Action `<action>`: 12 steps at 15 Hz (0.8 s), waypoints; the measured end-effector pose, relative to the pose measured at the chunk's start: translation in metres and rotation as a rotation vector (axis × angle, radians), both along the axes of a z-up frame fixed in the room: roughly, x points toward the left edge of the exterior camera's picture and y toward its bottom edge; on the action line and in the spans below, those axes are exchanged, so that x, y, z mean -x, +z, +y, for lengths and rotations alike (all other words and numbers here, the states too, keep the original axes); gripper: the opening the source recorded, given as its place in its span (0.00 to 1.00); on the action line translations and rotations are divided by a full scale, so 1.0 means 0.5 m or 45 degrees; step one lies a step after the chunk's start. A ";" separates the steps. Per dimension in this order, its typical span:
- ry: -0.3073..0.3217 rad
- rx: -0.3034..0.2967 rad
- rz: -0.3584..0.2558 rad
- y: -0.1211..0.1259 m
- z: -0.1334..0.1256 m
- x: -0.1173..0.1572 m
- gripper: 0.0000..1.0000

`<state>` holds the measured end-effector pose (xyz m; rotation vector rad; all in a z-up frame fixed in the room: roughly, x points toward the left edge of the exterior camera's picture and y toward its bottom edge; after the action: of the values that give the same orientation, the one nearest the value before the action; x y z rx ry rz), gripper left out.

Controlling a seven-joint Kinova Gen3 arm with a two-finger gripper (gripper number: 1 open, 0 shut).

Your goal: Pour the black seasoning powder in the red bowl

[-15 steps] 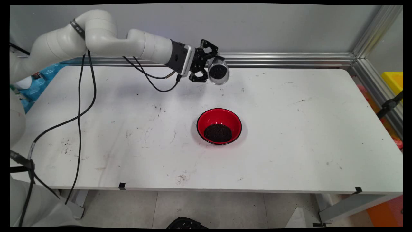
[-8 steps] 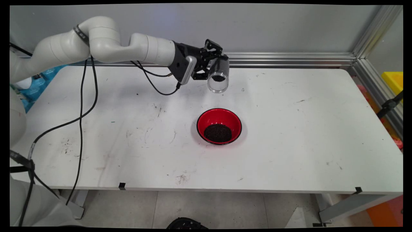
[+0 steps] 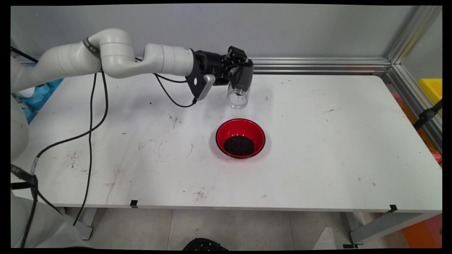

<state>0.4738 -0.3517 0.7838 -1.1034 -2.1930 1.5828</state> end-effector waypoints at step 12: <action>-0.109 0.212 -0.094 -0.040 0.024 0.024 0.00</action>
<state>0.4619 -0.3399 0.7636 -1.3043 -2.0587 1.7388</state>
